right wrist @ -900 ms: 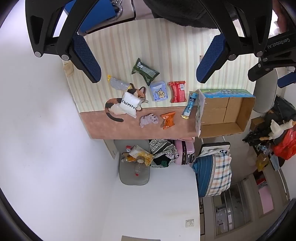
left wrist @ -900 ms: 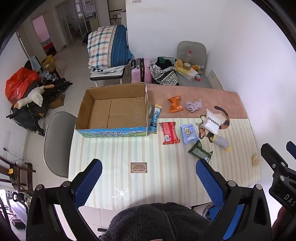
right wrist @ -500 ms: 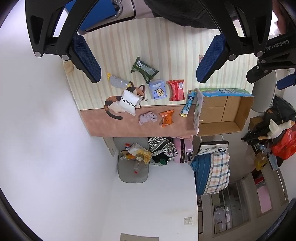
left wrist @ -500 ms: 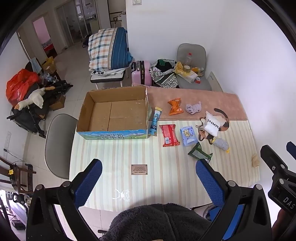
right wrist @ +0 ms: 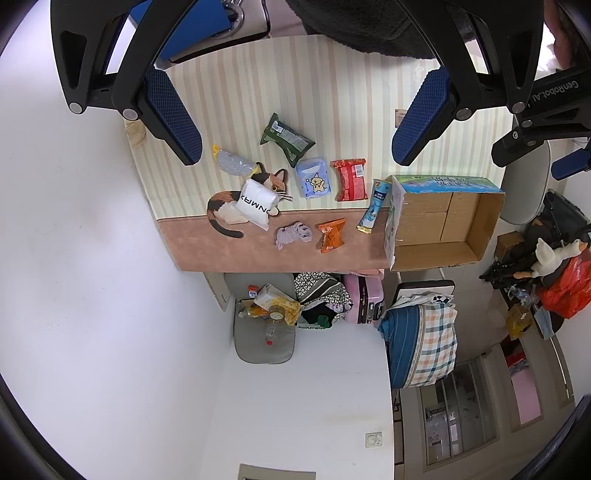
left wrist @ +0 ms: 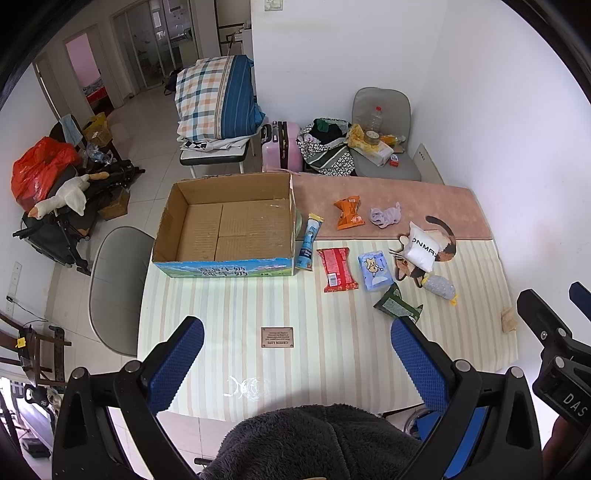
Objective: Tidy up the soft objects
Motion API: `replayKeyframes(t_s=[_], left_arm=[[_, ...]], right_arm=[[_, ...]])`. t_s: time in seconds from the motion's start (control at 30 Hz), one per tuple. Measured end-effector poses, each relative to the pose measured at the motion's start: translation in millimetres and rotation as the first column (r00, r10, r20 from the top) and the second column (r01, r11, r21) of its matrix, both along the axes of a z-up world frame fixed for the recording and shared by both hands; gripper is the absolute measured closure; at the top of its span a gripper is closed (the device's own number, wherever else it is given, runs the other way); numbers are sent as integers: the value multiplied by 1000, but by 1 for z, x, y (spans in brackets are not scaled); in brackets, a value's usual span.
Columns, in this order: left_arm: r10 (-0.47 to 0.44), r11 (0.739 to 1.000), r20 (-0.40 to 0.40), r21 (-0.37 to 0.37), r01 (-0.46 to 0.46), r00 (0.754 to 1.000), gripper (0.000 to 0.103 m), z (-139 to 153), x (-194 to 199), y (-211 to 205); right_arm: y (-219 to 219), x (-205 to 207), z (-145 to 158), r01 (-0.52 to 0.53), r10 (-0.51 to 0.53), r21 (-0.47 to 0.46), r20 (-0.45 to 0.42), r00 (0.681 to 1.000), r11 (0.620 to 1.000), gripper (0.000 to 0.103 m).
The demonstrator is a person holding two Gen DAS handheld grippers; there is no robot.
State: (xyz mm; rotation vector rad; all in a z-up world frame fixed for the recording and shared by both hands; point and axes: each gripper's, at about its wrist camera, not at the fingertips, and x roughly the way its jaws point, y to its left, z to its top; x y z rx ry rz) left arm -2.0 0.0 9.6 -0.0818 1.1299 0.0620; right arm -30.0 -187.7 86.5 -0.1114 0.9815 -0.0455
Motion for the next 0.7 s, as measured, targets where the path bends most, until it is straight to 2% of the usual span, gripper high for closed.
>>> replayKeyframes(t_s=[0.7], left_arm=[[-5,1000,-6,-6,5,1000,0,1,7,-3]], right_arm=[[1,1,1,-1,1,7,-2,1000,1000,0]])
